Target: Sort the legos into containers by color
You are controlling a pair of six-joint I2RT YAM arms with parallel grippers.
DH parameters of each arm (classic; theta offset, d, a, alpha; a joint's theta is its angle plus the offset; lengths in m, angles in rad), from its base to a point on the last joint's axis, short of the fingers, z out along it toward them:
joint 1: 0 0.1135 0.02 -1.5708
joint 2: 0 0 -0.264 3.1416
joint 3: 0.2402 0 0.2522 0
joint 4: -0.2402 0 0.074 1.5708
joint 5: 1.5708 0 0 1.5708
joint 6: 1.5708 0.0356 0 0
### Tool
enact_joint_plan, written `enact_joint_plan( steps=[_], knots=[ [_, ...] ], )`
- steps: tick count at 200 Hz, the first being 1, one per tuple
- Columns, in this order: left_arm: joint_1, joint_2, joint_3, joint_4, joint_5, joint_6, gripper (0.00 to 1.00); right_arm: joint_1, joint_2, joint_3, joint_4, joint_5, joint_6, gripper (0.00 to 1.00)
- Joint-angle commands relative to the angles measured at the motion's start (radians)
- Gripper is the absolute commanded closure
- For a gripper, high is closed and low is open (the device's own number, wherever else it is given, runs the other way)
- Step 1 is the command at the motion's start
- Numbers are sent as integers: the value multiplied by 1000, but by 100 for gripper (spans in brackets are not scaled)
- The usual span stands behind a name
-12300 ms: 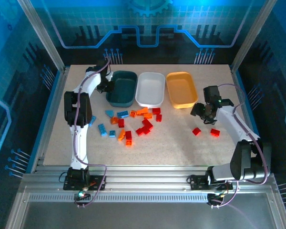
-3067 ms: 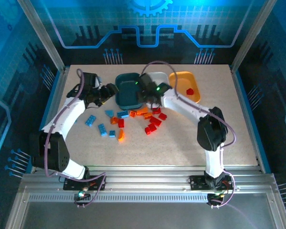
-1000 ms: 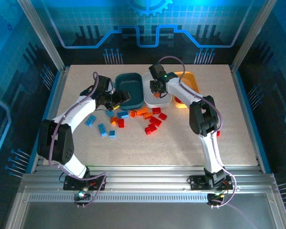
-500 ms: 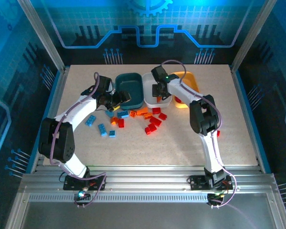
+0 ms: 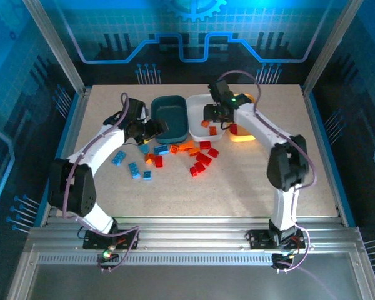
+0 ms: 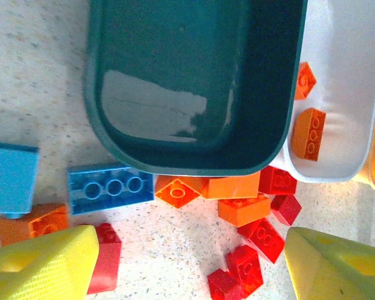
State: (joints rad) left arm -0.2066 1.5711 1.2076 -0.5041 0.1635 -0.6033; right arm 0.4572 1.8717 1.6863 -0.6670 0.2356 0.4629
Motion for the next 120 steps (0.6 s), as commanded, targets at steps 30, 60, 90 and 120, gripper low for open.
enact_joint_plan(
  steps=[30,60,90,120],
  knots=[
    [7,-165,-252,-66,-193,-107,24,1,-241,-322,95,16,21,43],
    [12,-202,-351,-79,-268,-138,25,1,-246,-382,90,-6,17,43],
    [22,-168,-379,-110,-321,-149,24,4,-247,-401,108,-45,22,43],
    [55,-120,-416,-78,-313,-149,26,8,-259,-412,127,-51,22,43]
  ],
)
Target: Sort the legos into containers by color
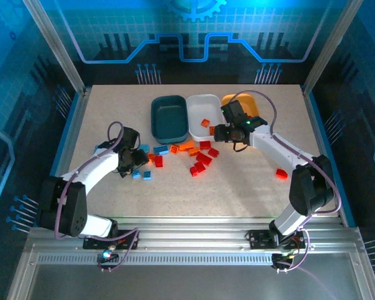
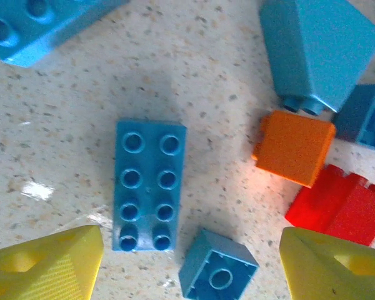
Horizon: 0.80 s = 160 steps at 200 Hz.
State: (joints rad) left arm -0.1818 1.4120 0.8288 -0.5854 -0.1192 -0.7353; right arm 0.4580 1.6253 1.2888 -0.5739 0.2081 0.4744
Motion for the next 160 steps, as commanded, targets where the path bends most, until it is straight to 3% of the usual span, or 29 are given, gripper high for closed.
enact_joint_plan(
  steps=[1,42,85,122,160],
  knots=[
    [31,41,-38,6,-28,-17,27,7,-14,-16,36,-24,10,43],
    [35,152,-21,64,7,24,36,7,-22,-38,63,-24,15,43],
    [36,124,21,11,-29,58,79,7,-35,-51,77,-26,18,43],
    [26,13,206,-67,-1,109,82,6,-42,-57,87,-42,26,43],
    [-10,170,474,-10,176,165,85,7,-38,-67,89,-55,38,43]
  ],
)
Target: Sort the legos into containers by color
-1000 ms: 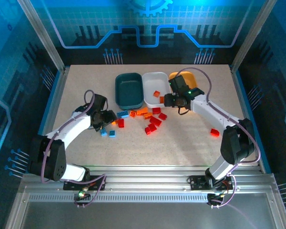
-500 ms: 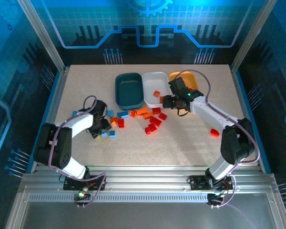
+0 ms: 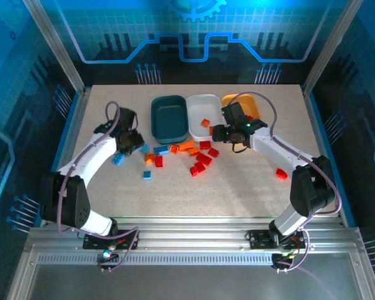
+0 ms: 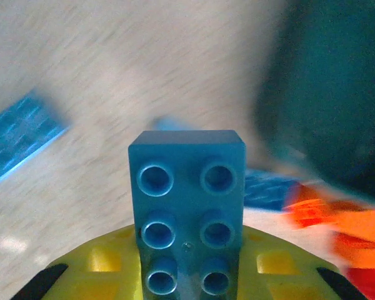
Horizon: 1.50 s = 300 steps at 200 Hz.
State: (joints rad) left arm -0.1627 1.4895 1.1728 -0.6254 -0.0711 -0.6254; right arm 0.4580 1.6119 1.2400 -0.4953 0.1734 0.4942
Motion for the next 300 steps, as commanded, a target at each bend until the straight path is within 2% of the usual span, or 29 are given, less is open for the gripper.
enact_joint_plan(
  steps=[1,17,37,56,71,92,110,140,153,170,204,230,245,263,300],
  knots=[
    [-31,97,136,34,132,55,85,7,-26,-19,11,-20,18,43],
    [-48,200,229,86,199,60,83,6,-34,-26,2,-10,18,43],
    [-70,356,383,75,247,65,82,6,-60,-41,-13,0,18,43],
    [-84,475,495,45,268,53,83,6,-98,-63,-25,10,18,43],
    [-89,529,551,36,244,48,82,6,-127,-84,-33,14,18,43],
    [-90,574,595,38,245,41,72,7,-154,-105,-46,15,18,43],
    [-95,589,622,34,258,45,49,7,-167,-115,-54,15,16,42],
    [-107,510,605,67,283,68,31,12,-169,-116,-59,8,15,42],
    [-107,451,577,82,297,78,21,25,-162,-108,-64,3,16,42],
    [-107,361,510,86,295,92,18,67,-143,-94,-76,-4,25,41],
    [-105,96,176,150,230,89,16,206,-82,-60,-104,39,39,33],
    [-84,-107,-88,170,137,62,1,298,7,-18,-117,34,48,29],
    [-45,-202,-231,191,128,23,1,343,88,38,-157,35,36,28],
    [18,-273,-354,214,184,-30,1,375,189,107,-210,27,25,26],
    [40,-331,-459,254,232,-63,1,374,276,145,-253,59,50,28]
  ],
)
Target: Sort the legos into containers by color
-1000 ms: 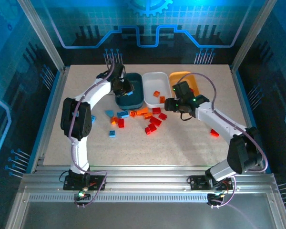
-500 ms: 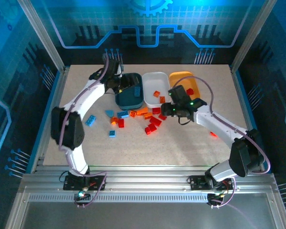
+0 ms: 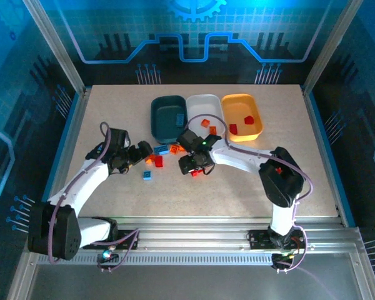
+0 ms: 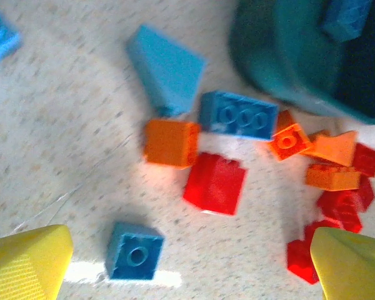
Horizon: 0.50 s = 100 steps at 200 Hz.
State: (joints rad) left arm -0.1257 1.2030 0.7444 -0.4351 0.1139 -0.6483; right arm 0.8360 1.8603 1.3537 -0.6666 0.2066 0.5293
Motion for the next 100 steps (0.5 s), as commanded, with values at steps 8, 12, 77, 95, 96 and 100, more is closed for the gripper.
enact_joint_plan(
  steps=[8,12,77,95,96,100],
  knots=[
    [3,-45,-37,70,51,-42,1,-2,38,31,-72,5,3,29],
    [4,-43,-39,74,53,-43,1,-1,45,31,-69,-4,-3,31],
    [4,-26,-43,100,75,-44,1,64,97,45,-83,5,0,51],
    [4,-25,-47,102,78,-42,1,67,105,48,-83,10,8,60],
    [4,-25,-47,101,78,-42,1,68,105,49,-83,10,8,61],
    [4,-26,-47,101,79,-41,1,70,105,51,-83,10,8,63]
  ],
)
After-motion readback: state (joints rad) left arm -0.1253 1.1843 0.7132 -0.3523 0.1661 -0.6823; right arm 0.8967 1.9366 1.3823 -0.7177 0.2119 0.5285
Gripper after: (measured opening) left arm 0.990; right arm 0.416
